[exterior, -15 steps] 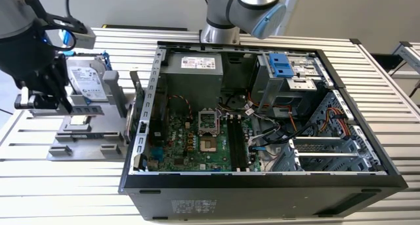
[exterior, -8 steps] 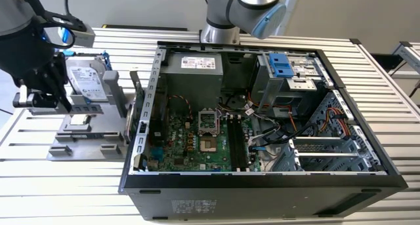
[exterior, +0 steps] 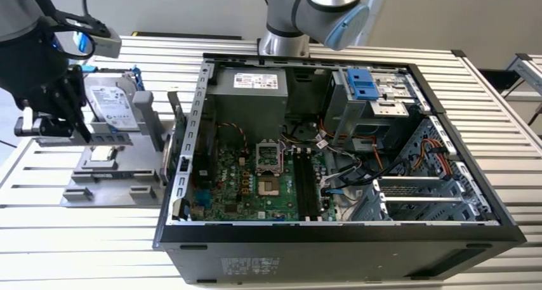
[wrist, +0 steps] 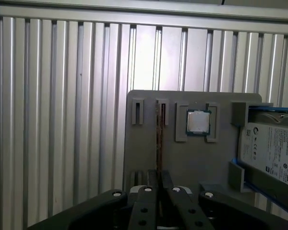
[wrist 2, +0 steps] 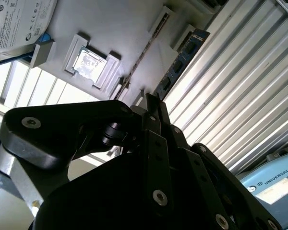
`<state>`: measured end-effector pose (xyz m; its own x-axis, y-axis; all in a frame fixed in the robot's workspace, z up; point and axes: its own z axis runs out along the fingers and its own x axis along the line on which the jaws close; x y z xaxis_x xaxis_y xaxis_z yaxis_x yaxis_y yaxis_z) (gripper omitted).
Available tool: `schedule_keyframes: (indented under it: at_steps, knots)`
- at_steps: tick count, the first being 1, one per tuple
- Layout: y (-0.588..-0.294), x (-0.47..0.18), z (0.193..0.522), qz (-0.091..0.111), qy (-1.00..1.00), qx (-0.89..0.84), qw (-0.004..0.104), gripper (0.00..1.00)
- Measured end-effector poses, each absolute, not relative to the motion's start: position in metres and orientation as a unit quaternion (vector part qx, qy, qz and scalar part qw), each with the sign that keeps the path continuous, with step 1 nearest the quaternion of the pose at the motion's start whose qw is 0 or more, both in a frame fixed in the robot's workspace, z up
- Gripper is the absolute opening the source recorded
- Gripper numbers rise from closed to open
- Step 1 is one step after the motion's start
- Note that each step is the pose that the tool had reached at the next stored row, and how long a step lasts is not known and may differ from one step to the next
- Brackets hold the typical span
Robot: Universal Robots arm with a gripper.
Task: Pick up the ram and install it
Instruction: 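Pick up the ram and move it above insertion slot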
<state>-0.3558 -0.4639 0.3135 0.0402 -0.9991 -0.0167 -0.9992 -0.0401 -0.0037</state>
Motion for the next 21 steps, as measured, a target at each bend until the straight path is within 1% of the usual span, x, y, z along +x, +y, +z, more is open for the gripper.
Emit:
schedule_keyframes:
  at_steps: [21]
  knots:
    - [-0.464,-0.356,0.328,0.005,0.693,-0.721,0.007,0.00]
